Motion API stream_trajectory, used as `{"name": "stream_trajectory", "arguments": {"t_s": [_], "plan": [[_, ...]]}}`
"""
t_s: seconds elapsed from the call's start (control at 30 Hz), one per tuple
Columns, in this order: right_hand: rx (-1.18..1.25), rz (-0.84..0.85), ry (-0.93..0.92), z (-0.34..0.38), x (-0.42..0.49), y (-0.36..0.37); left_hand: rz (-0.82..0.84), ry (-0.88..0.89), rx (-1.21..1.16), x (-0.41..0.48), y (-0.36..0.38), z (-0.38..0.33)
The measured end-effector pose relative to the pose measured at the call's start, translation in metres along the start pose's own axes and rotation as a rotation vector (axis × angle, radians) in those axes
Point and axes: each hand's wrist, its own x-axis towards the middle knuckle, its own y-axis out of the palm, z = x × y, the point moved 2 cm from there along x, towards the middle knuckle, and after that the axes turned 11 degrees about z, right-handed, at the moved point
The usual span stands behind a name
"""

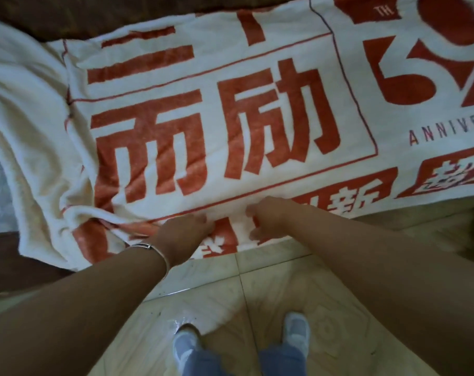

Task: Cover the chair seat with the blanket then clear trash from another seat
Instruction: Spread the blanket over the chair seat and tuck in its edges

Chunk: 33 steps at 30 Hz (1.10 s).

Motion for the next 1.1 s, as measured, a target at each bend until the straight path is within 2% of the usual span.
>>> {"name": "stream_trajectory", "arguments": {"t_s": [0.03, 0.1, 0.2, 0.27, 0.33, 0.43, 0.53, 0.67, 0.83, 1.0, 1.1], "plan": [[-0.017, 0.058, -0.021, 0.001, -0.001, 0.001, 0.132, -0.070, -0.050, 0.000, 0.008, -0.001], [-0.020, 0.004, -0.081, 0.005, -0.003, -0.011, 0.305, -0.186, -0.151, -0.008, 0.015, 0.004], [0.070, -0.245, -0.140, 0.013, -0.007, -0.044, 0.309, -0.307, -0.273, -0.021, 0.006, 0.024], [0.052, -0.305, -0.159, 0.020, -0.004, -0.065, 0.188, -0.384, -0.320, -0.023, -0.005, 0.038], [0.006, -0.298, -0.175, 0.036, 0.005, -0.086, -0.053, -0.473, -0.394, -0.030, -0.018, 0.059], [0.004, -0.257, -0.203, 0.054, 0.020, -0.104, -0.302, -0.585, -0.337, -0.036, -0.037, 0.081], [-0.041, -0.266, -0.234, 0.087, 0.042, -0.133, -0.309, -0.736, -0.269, -0.046, -0.044, 0.121], [-0.081, -0.286, -0.268, 0.135, 0.089, -0.186, -0.322, -0.831, -0.287, -0.050, -0.046, 0.189], [-0.059, -0.249, -0.261, 0.187, 0.138, -0.234, -0.469, -0.927, -0.279, -0.062, -0.052, 0.255], [-0.076, -0.223, -0.283, 0.220, 0.171, -0.265, -0.510, -1.084, -0.522, -0.067, -0.067, 0.308], [-0.110, -0.214, -0.282, 0.224, 0.187, -0.277, -0.623, -1.192, -0.774, -0.067, -0.081, 0.329]]}}
